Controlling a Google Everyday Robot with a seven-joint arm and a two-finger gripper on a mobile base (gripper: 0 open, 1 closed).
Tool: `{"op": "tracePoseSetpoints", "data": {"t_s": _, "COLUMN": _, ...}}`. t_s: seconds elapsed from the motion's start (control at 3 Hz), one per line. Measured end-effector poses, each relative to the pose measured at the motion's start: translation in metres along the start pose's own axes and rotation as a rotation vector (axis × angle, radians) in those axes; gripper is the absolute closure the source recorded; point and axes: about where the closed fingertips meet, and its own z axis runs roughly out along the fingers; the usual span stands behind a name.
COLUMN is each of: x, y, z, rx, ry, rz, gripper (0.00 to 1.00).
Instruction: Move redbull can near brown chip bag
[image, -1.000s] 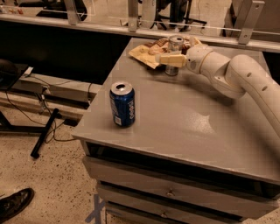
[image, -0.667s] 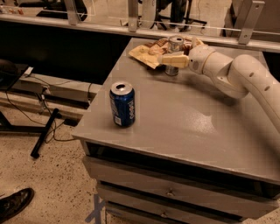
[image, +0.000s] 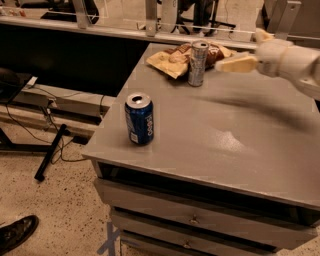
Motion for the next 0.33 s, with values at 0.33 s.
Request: {"op": "tracePoseSetpoints", "data": {"t_s": 0.33, "x": -0.0191, "y": -0.0269, "z": -0.0772, "rx": 0.078, "ry": 0.02, "rz": -0.073, "gripper": 0.0}}
